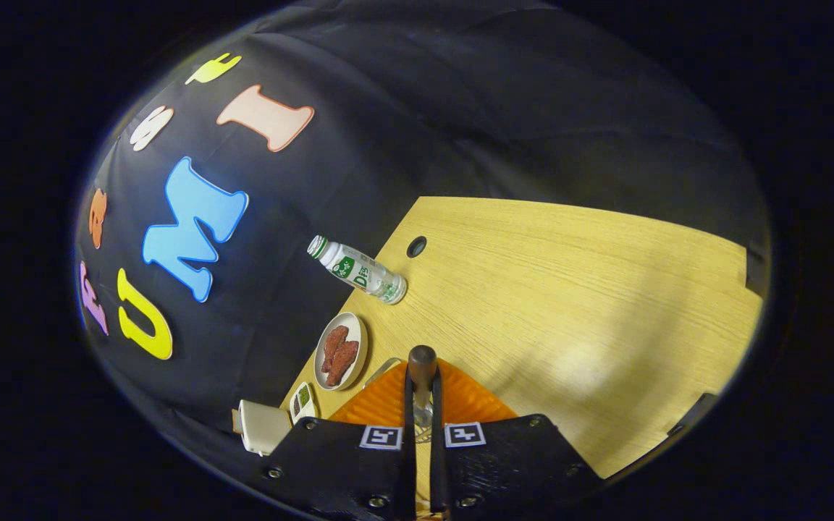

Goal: Take the plate from the dish rack, then take the spoon from the basket and place it into the plate.

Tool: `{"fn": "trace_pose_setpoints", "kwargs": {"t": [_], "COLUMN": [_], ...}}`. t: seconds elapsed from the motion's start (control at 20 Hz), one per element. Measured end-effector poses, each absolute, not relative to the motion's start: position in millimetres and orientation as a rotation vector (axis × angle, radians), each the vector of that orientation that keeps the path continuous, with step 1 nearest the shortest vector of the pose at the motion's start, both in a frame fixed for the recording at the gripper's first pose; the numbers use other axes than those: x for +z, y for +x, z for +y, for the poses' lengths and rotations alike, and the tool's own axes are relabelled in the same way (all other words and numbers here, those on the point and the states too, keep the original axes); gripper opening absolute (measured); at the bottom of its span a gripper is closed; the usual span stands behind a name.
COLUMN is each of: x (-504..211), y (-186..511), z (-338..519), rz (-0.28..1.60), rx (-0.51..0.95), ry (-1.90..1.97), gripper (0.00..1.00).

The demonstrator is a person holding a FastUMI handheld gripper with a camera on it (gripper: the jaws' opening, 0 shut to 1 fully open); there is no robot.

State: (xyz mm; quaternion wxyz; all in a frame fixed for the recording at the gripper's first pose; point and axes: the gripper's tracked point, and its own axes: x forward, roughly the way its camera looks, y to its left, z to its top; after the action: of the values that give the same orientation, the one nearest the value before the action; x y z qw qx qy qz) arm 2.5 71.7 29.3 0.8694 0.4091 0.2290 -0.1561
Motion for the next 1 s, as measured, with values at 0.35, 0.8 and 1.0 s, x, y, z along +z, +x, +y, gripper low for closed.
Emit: {"fn": "trace_pose_setpoints", "kwargs": {"t": [0.35, 0.8, 1.0], "x": [76, 151, 148], "y": [-5, -39, -67], "z": [65, 136, 194], "rz": [0.434, 0.452, 0.523], "rx": [-0.284, -0.073, 0.049], "ry": [0.760, 0.578, 0.529], "gripper": [0.07, 0.07, 0.07]}}
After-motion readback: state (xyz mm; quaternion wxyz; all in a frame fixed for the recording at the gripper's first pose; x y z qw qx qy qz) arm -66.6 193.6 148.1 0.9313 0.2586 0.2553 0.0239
